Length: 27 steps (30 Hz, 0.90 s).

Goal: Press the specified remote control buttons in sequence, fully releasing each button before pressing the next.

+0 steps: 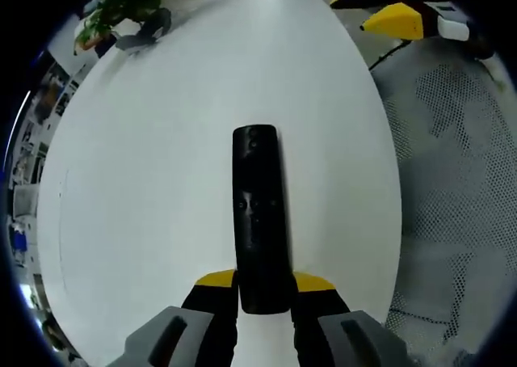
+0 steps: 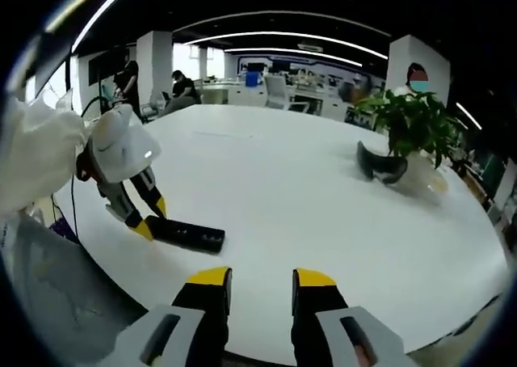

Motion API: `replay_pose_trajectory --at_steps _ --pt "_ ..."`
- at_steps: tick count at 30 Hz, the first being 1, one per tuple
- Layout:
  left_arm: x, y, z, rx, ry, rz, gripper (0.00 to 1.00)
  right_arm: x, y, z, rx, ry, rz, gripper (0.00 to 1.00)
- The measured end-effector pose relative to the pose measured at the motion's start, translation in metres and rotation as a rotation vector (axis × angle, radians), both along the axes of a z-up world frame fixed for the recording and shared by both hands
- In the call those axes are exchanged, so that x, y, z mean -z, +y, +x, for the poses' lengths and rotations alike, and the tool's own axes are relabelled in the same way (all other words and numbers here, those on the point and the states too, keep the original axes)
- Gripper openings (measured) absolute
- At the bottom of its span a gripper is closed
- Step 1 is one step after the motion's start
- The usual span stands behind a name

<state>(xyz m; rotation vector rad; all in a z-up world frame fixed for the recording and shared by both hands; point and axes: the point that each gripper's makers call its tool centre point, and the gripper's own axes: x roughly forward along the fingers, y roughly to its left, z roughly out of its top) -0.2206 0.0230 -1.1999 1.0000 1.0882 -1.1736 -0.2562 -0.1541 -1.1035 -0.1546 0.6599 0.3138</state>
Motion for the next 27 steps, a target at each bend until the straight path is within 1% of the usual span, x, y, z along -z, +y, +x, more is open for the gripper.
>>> replay_pose_trajectory --at_steps 4,7,10,13,16,18,22,23,24,26,27 --pt "0.0 -0.002 -0.009 -0.003 0.001 0.011 0.24 0.001 0.003 -0.001 -0.013 0.01 0.013 0.23" --pt "0.0 -0.004 -0.016 -0.008 0.0 0.009 0.24 0.001 0.006 -0.001 -0.033 0.017 0.03 0.23" --pt "-0.001 -0.005 -0.021 -0.026 -0.001 -0.006 0.24 -0.001 0.01 -0.003 -0.054 0.01 0.044 0.23" --pt "-0.001 -0.006 -0.026 -0.041 -0.001 -0.024 0.24 -0.007 0.017 -0.004 -0.075 0.017 0.118 0.22" --pt "-0.001 -0.008 -0.032 -0.056 -0.002 -0.045 0.24 -0.009 0.02 -0.005 -0.094 0.015 0.127 0.19" --pt "-0.001 -0.009 -0.036 -0.066 -0.003 -0.055 0.24 -0.011 0.025 -0.006 -0.122 0.018 0.145 0.17" --pt "-0.001 -0.012 -0.044 -0.08 -0.005 -0.072 0.24 -0.013 0.029 -0.002 -0.153 0.018 0.152 0.13" --pt "-0.001 -0.013 -0.047 -0.087 -0.008 -0.081 0.24 -0.014 0.031 -0.001 -0.164 0.023 0.165 0.12" --pt "-0.001 -0.014 -0.049 -0.09 -0.008 -0.087 0.24 -0.018 0.038 -0.001 -0.189 0.027 0.209 0.11" --pt "-0.002 -0.016 -0.055 -0.092 -0.01 -0.109 0.24 -0.031 0.044 0.004 -0.202 -0.015 0.269 0.09" --pt "-0.002 -0.017 -0.057 -0.093 -0.011 -0.117 0.24 -0.032 0.044 0.005 -0.202 -0.016 0.275 0.08"
